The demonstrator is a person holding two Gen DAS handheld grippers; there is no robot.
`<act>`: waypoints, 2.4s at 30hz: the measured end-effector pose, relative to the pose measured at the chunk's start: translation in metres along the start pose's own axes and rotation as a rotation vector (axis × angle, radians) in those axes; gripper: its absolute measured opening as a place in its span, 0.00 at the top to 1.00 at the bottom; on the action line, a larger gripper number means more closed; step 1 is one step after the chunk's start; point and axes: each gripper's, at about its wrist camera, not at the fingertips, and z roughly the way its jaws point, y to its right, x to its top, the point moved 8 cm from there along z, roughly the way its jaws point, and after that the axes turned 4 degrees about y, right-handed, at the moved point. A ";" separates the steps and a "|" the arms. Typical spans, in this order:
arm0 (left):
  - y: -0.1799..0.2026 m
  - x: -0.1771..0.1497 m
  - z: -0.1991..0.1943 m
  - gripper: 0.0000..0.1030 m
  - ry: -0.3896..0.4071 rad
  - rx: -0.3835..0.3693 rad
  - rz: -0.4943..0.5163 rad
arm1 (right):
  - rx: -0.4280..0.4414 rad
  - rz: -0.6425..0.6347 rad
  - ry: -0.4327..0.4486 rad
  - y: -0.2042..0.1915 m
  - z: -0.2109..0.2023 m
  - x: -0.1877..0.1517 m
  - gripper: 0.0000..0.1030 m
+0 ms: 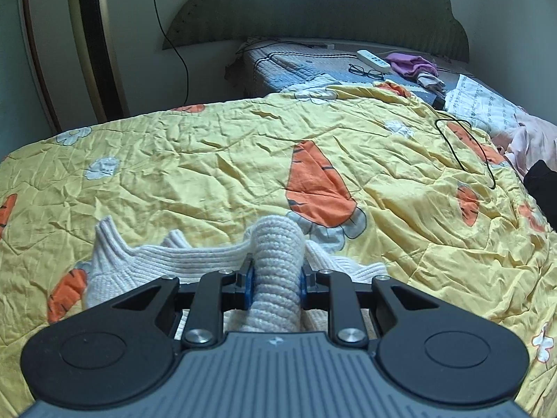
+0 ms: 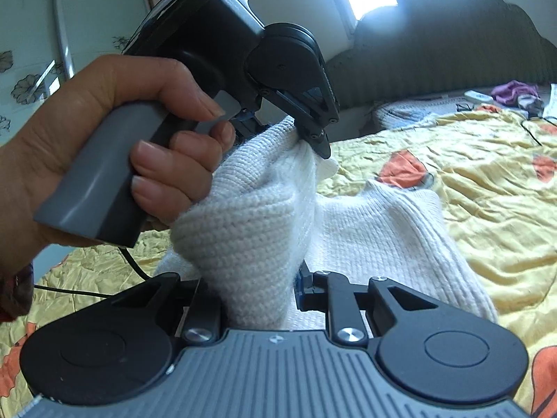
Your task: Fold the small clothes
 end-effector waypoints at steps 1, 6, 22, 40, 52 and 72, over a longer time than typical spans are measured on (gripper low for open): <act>0.004 0.000 0.002 0.78 -0.002 -0.002 0.004 | -0.001 0.005 -0.001 0.002 0.000 -0.001 0.78; 0.018 -0.001 0.009 0.79 -0.009 -0.017 0.017 | 0.000 0.040 -0.005 0.011 0.000 -0.002 0.78; 0.046 -0.015 0.031 0.79 -0.044 -0.037 0.056 | 0.031 0.167 -0.040 0.032 -0.002 -0.011 0.77; 0.045 -0.009 0.011 0.46 -0.002 -0.047 0.074 | 0.064 0.248 -0.091 0.054 0.009 -0.005 0.75; -0.047 -0.068 -0.063 0.29 0.131 0.155 0.123 | 0.198 0.277 -0.204 0.074 0.035 0.020 0.44; -0.031 -0.099 -0.081 0.24 0.174 0.146 0.149 | 0.192 0.331 -0.190 0.101 0.047 0.067 0.74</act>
